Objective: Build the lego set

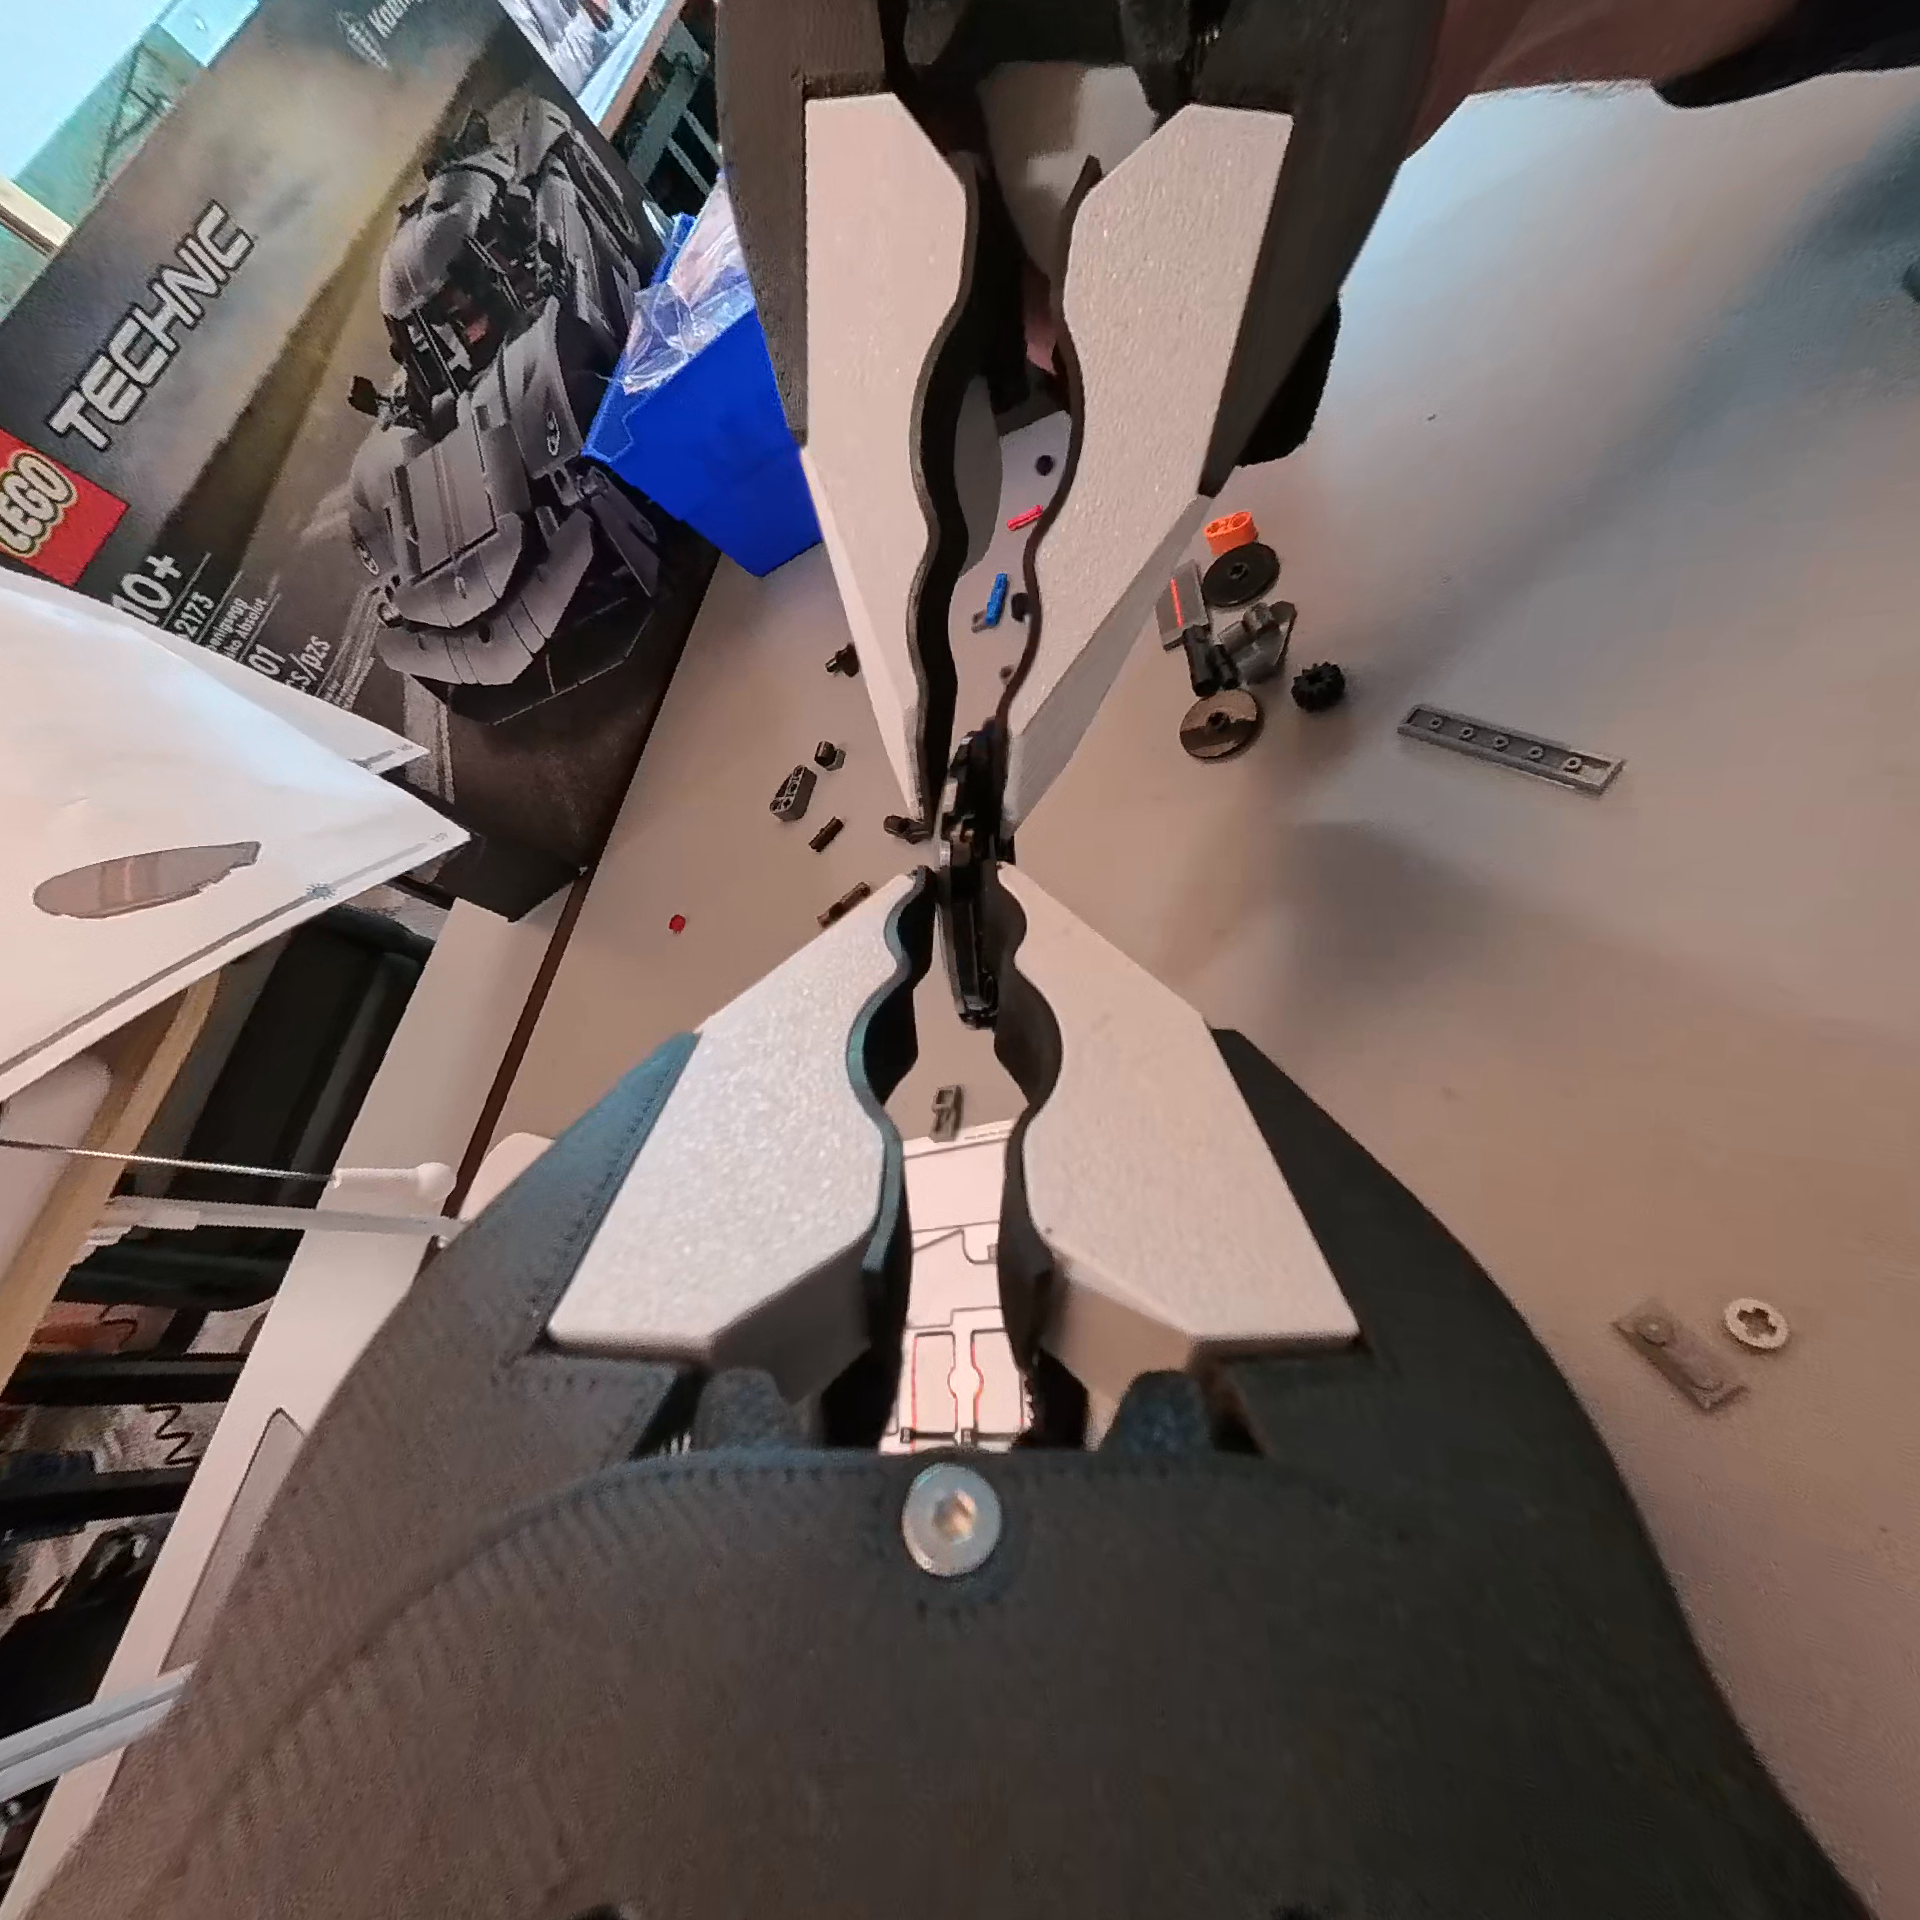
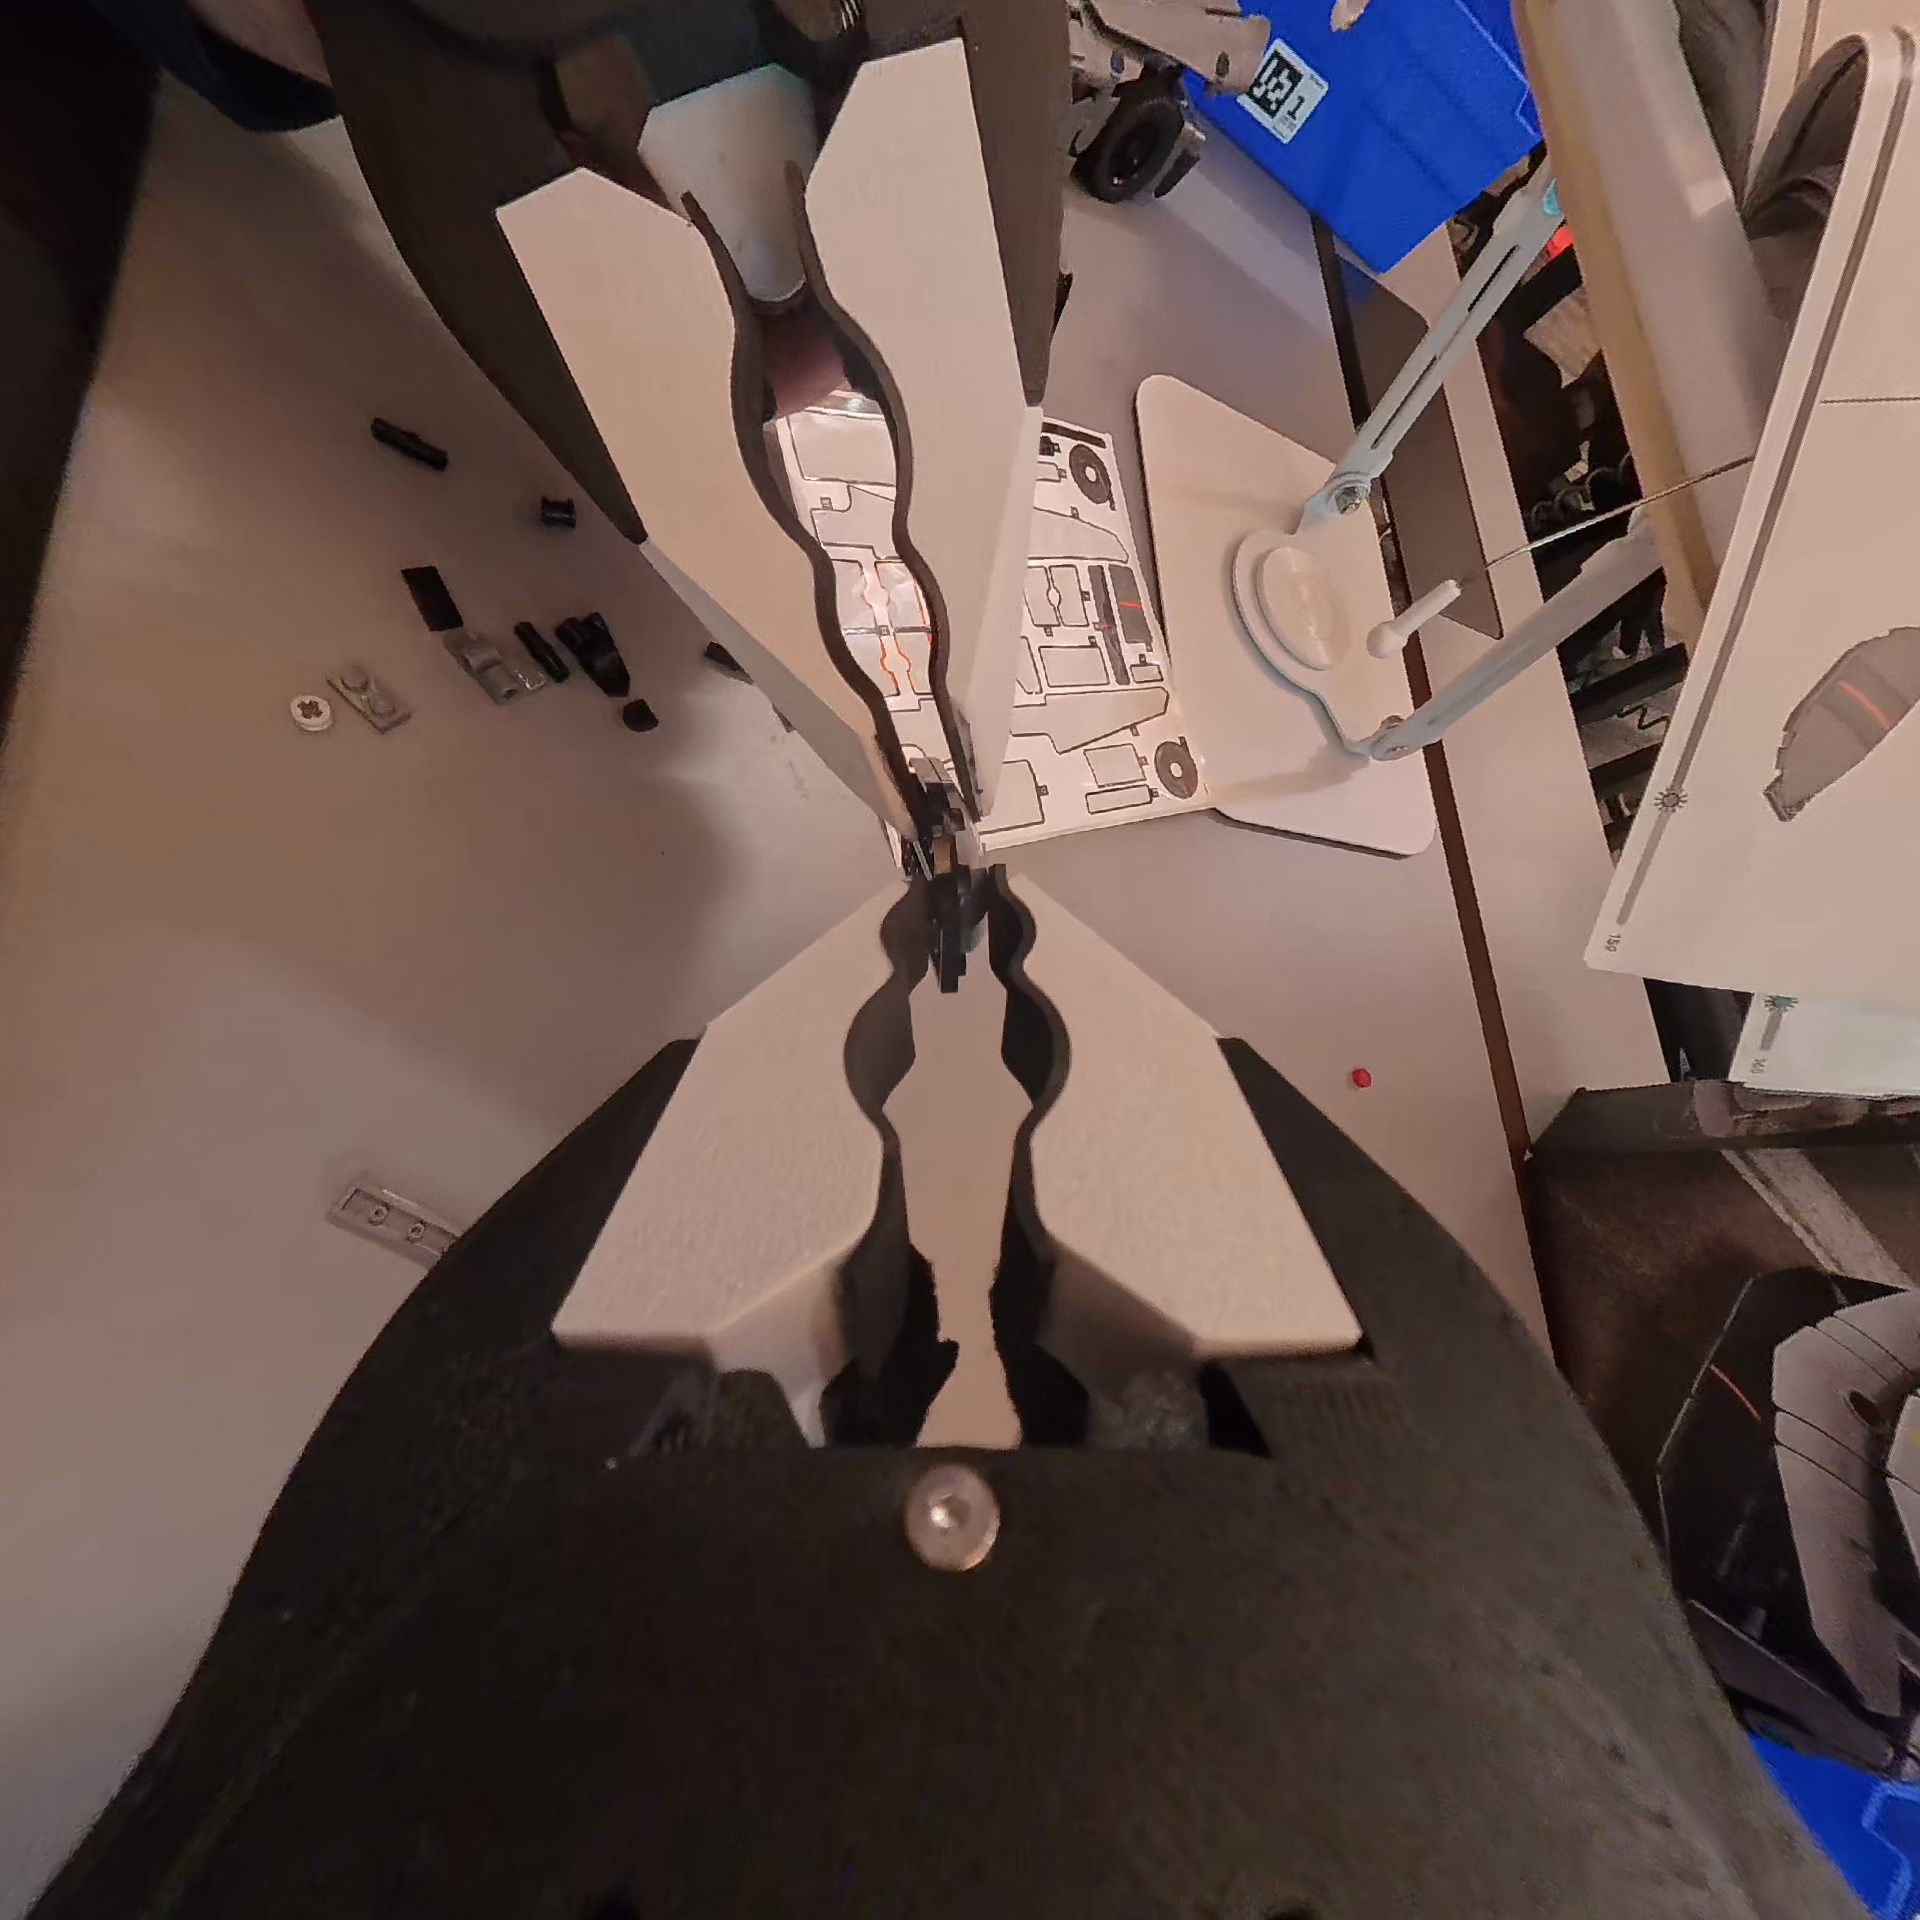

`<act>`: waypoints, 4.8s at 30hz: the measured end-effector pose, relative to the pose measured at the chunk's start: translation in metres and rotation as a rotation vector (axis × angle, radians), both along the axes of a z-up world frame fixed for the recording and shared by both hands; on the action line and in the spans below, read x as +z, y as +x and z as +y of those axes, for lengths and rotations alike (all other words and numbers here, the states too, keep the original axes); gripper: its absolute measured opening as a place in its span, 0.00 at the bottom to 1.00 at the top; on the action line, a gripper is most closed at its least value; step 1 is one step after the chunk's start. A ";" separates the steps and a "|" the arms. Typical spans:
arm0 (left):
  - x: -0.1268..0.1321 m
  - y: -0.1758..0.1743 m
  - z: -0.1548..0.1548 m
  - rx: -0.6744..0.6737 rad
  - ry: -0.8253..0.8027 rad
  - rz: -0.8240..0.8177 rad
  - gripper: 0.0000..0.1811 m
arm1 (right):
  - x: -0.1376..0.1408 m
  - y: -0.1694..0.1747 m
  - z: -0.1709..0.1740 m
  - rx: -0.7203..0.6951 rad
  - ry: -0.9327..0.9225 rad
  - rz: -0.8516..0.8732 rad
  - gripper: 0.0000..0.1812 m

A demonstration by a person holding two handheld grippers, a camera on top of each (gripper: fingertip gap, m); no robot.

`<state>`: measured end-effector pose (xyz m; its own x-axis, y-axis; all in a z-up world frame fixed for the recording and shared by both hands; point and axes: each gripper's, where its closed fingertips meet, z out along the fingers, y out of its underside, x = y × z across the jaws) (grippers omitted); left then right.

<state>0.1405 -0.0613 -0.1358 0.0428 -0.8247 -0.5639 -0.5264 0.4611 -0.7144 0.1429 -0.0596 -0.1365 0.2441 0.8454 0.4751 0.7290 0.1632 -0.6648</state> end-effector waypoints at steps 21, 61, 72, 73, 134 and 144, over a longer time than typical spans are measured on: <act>-0.002 -0.002 0.003 -0.008 -0.072 -0.021 0.03 | -0.003 0.005 0.002 -0.010 -0.035 0.018 0.05; -0.067 -0.021 0.007 0.000 -0.147 0.306 0.12 | -0.024 0.018 0.004 -0.019 -0.175 0.016 0.01; -0.076 -0.018 0.030 0.098 -0.177 0.309 0.16 | -0.063 0.011 0.017 -0.106 -0.256 -0.094 0.13; -0.076 -0.018 0.031 0.101 -0.184 0.307 0.16 | -0.068 0.011 0.019 -0.118 -0.268 -0.110 0.14; -0.065 -0.020 -0.018 -0.120 -0.737 0.224 0.01 | -0.064 0.002 -0.032 0.016 -0.728 0.064 0.00; -0.070 -0.020 -0.011 -0.087 -0.705 0.231 0.02 | -0.059 0.000 -0.031 0.017 -0.784 0.129 0.00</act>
